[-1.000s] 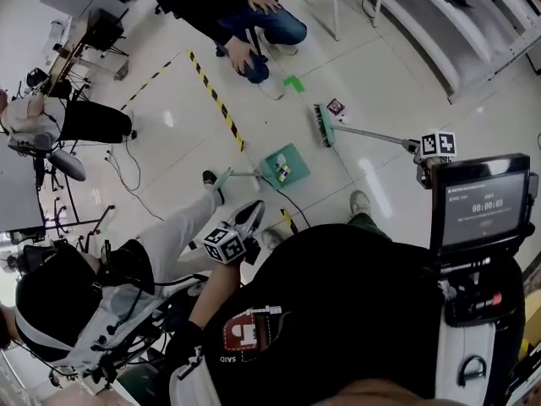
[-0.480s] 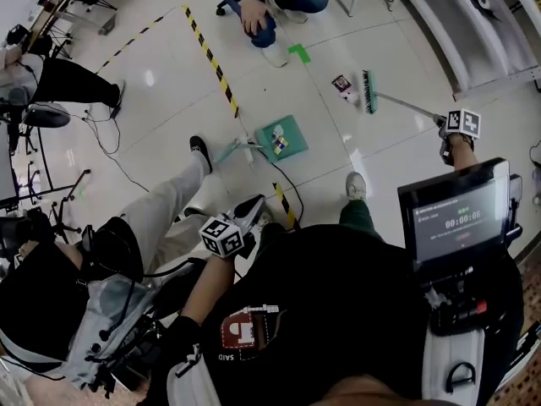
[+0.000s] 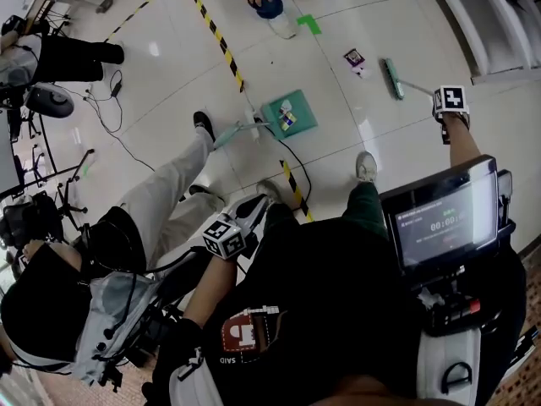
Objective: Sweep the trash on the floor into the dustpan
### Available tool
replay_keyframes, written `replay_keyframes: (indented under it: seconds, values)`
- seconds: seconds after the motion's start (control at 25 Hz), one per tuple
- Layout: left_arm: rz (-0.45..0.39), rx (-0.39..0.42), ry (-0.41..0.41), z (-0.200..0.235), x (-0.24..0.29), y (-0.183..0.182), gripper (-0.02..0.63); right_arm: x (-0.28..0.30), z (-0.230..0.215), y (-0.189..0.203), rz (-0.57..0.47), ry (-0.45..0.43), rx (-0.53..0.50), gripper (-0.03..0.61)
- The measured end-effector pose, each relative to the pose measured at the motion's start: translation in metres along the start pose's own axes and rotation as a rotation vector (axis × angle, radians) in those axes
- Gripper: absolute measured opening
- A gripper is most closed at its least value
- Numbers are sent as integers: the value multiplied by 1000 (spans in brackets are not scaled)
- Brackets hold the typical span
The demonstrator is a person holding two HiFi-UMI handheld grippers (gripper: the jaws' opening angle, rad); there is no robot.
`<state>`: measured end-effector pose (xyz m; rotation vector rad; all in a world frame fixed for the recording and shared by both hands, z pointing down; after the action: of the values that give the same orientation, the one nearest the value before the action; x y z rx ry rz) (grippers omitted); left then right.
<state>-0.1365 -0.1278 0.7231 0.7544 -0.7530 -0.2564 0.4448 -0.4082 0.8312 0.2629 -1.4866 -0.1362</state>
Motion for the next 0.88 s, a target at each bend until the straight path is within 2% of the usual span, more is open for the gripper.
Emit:
replay_keyframes:
  seconds: [0.12,0.36,0.72,0.88]
  values:
    - [1,-9,-10,2,-6,-1,0,15,31,5,22,-5,-40,87]
    - [5,-47,-42,8,-29,8,0,22,90,5,21,-65,-31,87]
    - [-47,-79,-68,17,-31,5,0,18,134,37,102,-132,-66,87]
    - [-81,-78,-76,12,-38,12,0,8,155,64,111,-149,-77,87]
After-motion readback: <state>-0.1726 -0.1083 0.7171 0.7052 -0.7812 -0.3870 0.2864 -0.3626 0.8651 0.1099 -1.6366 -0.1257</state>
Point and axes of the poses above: the fingertips, and each gripper's own axes: x forward along the fingers, z to its left, y out of its underside, the point moved 4 cm from there along -x, backward along the fingers, and after that the axes turned 14 degrees about x, right-handed, at the moved point
